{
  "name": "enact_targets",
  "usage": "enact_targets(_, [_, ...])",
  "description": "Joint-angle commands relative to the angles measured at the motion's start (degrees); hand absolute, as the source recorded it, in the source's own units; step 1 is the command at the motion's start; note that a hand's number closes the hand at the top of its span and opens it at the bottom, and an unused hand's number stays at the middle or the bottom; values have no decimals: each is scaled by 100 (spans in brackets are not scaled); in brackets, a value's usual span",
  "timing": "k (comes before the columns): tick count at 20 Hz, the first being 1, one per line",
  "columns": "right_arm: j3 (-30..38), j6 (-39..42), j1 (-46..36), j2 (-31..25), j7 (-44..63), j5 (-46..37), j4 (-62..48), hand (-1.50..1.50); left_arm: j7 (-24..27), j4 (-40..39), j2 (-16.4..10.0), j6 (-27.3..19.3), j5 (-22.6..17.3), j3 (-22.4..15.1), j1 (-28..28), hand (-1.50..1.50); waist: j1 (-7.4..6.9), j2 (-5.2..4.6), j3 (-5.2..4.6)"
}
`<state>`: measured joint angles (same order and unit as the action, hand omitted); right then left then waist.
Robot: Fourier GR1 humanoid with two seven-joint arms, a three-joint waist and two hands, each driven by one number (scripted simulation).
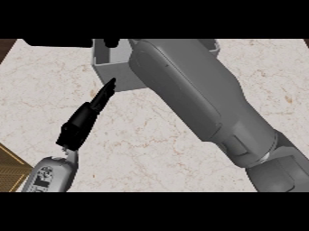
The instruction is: Pick the bell pepper from the cutting board and place it in the cardboard box
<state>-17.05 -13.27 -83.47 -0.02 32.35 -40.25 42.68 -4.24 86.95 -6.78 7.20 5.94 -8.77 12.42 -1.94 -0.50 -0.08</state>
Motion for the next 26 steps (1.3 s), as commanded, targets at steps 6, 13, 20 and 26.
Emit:
enact_targets(6, [260,-621,-824,2,-504,-203,-2020,150,74,-66,59,132,0,-57,88,0,-210,-80,-10])
enact_targets(13, [261,-865,-725,1,-1003,-337,-2856,150,-14,-41,-14,220,-129,152,321,0,-244,-111,-9])
enact_targets(20, [875,-1083,-272,1,-1069,340,-3186,-150,-30,-77,8,315,-24,-33,350,0,-457,-193,-6])
enact_targets(26, [1317,-987,-163,-116,-1776,666,-3320,-150,-126,-39,207,199,21,-120,462,0,-414,-235,3])
